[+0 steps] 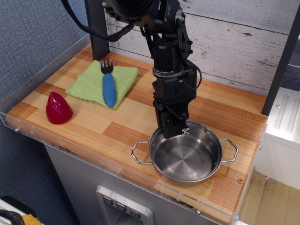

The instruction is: Place the bowl on the far edge of the table

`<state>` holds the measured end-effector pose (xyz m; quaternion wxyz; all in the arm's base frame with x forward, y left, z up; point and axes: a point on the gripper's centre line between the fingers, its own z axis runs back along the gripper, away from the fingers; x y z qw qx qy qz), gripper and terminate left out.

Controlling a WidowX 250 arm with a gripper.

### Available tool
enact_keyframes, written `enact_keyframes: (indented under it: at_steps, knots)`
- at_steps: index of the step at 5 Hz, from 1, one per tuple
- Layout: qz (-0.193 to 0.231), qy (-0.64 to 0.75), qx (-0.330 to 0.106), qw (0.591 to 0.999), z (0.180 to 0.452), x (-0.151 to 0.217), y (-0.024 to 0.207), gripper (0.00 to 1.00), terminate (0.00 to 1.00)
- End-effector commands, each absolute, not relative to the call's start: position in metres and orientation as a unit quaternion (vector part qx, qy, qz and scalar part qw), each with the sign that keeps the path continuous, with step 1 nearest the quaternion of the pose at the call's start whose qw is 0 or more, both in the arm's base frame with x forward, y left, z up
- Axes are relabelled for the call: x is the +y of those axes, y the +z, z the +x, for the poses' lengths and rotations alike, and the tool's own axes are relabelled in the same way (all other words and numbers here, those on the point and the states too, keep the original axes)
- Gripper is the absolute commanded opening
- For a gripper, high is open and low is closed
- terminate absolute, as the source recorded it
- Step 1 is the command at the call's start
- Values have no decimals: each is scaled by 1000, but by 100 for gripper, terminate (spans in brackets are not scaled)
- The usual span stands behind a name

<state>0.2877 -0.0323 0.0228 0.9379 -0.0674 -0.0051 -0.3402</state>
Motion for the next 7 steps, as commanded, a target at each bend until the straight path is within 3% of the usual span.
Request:
enact_keyframes:
  at_steps: [1, 2, 3, 4, 5, 7]
  knots:
    - [-48, -327, -21, 944, 293, -24, 39, 100, 0]
    - [-39, -317, -27, 947, 295, -22, 52, 100, 0]
    - [1, -280, -45, 959, 297, -14, 77, 100, 0]
    - [5, -241, -64, 968, 299, -4, 95, 100, 0]
    - [32, -178, -53, 982, 301, 8, 108, 100, 0]
    - [56, -25, -33, 998, 274, 39, 120, 100, 0]
